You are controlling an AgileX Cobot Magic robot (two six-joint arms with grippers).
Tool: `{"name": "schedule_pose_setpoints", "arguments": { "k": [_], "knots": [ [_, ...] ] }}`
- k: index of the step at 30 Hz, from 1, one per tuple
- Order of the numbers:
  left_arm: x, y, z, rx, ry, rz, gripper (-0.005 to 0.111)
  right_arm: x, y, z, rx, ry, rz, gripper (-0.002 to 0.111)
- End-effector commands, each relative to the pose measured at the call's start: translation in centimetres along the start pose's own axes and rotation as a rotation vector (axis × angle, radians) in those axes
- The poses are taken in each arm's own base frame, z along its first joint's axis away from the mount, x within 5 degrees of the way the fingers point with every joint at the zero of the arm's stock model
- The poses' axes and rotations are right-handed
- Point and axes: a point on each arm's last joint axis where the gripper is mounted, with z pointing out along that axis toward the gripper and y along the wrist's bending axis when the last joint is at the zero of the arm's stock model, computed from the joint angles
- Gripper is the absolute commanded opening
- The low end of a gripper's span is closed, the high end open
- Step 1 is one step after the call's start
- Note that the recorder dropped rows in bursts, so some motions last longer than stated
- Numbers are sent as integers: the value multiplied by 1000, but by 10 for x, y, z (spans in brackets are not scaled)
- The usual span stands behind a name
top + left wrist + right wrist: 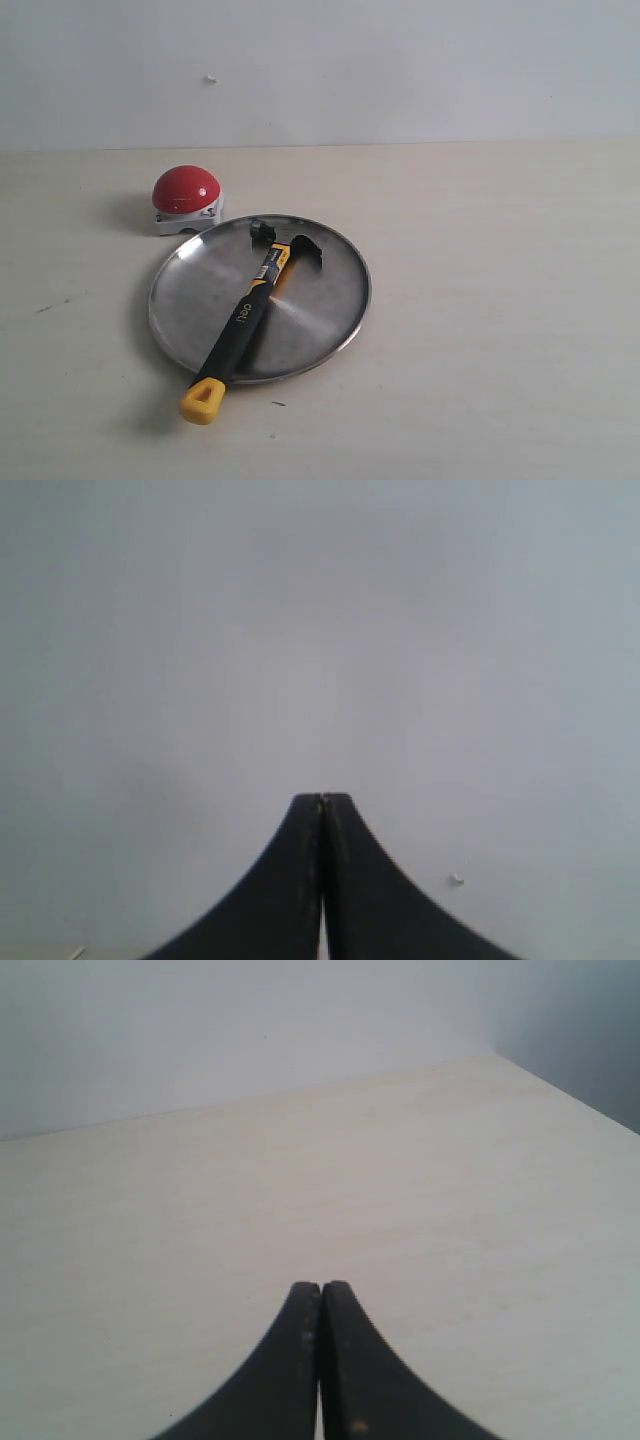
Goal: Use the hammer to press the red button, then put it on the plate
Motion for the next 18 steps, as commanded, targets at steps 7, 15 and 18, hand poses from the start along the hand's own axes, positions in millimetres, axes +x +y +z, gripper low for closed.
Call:
{"name": "schedule_pose_setpoints", "arguments": {
  "k": [7, 15, 18],
  "knots": [
    [10, -2, -1, 15, 95, 132, 0, 0, 0, 0, 2, -16, 3, 0],
    [10, -1, -1, 0, 97, 137, 0, 0, 0, 0, 0, -14, 11, 0],
    [10, -1, -1, 0, 97, 137, 0, 0, 0, 0, 0, -14, 11, 0]
  ]
}}
